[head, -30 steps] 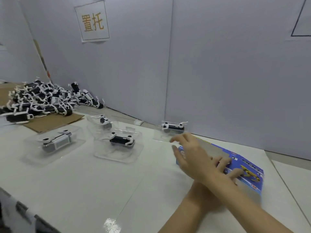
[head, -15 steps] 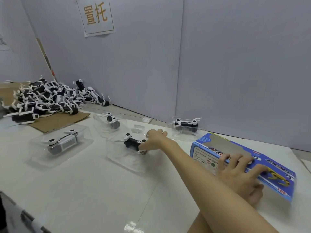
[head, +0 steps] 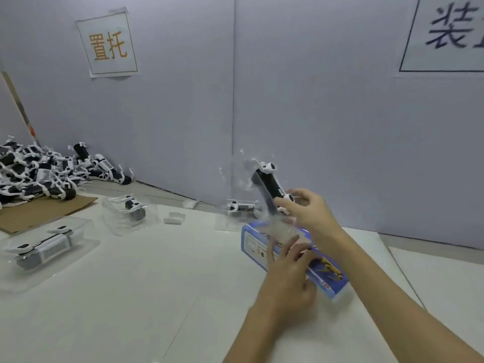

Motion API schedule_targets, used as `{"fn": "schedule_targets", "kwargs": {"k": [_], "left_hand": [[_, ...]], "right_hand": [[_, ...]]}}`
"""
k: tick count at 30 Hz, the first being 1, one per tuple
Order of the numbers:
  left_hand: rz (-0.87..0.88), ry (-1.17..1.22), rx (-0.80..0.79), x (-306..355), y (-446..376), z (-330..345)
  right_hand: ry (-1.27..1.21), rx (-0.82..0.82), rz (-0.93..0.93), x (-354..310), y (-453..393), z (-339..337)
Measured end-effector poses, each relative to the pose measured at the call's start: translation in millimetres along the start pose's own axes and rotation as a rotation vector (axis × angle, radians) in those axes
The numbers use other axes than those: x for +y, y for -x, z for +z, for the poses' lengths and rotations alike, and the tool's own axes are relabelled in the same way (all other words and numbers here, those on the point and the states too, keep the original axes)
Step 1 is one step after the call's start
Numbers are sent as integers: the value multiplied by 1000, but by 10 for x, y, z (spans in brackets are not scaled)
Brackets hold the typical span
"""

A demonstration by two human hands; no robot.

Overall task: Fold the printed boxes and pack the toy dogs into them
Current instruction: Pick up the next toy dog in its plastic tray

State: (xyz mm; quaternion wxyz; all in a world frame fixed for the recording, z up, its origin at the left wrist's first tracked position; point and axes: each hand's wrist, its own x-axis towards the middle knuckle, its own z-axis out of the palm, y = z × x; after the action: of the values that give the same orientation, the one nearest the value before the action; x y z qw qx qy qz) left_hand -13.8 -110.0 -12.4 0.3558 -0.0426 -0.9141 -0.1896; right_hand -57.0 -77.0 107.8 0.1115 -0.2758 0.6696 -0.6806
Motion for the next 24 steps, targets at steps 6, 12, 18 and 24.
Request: {"fn": "schedule_targets", "kwargs": {"k": [6, 12, 18, 24], "left_hand": [[-42, 56, -42, -88, 294, -543], [-185, 318, 169, -169, 268, -494], [-371, 542, 288, -102, 147, -656], [-507, 786, 380, -53, 77, -833]], "right_hand": [[-169, 51, 153, 234, 619, -1292], [-311, -70, 322, 593, 1060, -1616], [-612, -237, 260, 639, 1146, -1721], [-307, -434, 295, 594, 1148, -1723]]}}
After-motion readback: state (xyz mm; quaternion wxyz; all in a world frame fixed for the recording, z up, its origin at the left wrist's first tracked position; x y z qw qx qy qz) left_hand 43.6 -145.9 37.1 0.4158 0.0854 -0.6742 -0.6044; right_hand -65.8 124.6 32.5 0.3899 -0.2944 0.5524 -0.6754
